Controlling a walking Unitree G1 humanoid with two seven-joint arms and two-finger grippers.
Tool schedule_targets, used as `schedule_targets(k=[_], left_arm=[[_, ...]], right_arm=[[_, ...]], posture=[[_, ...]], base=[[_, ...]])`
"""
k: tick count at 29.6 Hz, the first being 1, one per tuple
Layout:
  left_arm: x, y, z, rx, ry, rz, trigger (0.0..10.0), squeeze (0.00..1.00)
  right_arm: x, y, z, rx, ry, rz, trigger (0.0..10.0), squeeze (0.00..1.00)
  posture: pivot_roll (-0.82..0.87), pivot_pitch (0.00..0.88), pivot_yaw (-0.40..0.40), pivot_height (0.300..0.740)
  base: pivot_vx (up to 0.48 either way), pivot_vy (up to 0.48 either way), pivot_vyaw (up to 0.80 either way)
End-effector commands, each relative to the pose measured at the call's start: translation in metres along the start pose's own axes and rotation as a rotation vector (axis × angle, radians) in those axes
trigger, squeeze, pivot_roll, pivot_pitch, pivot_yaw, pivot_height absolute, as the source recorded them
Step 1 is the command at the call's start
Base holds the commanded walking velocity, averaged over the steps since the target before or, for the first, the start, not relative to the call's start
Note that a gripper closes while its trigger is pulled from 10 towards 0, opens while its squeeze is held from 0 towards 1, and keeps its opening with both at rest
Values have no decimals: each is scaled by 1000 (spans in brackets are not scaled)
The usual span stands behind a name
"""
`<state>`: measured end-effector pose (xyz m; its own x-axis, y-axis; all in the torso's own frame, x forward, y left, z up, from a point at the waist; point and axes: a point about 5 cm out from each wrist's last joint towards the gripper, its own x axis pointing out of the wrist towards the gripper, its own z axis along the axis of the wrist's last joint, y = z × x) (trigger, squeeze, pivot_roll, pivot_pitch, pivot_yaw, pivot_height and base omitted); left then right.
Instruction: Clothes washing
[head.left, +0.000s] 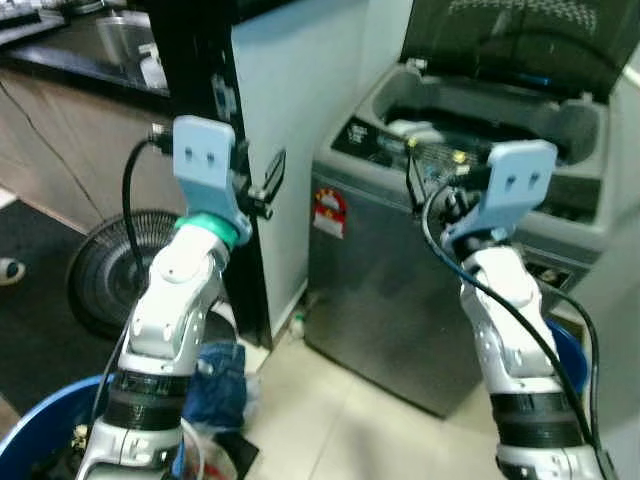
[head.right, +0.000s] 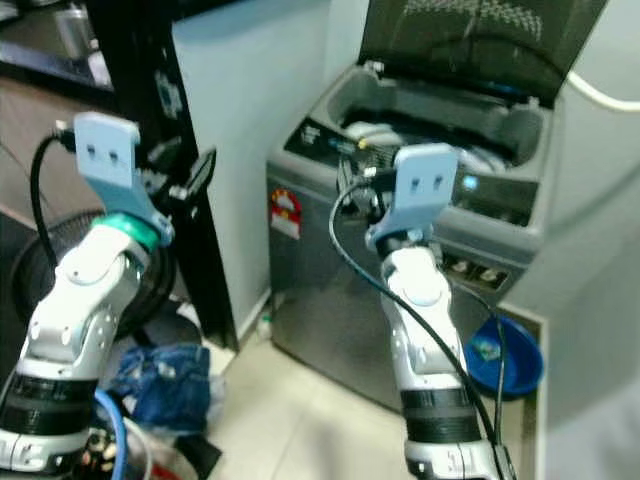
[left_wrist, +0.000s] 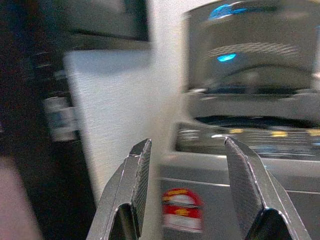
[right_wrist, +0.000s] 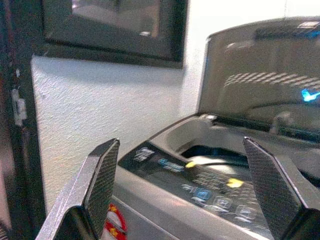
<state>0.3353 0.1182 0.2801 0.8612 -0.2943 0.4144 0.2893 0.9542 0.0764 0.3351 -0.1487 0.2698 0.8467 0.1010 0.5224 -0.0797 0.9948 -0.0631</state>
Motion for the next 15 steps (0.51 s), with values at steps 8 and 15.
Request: schedule_targets(k=[8,15], left_arm=[[0,3,2,23,-22,17,10000,0],[1,3,2,25,-20,18,10000,0]], right_arm=[[-3,2,-1,10,0,11,10000,0],[-4,1,-2,-2,3,6,10000,0]], posture=[[6,81,20,740],[6,82,22,740]], base=[[300,0,0],[476,0,92]])
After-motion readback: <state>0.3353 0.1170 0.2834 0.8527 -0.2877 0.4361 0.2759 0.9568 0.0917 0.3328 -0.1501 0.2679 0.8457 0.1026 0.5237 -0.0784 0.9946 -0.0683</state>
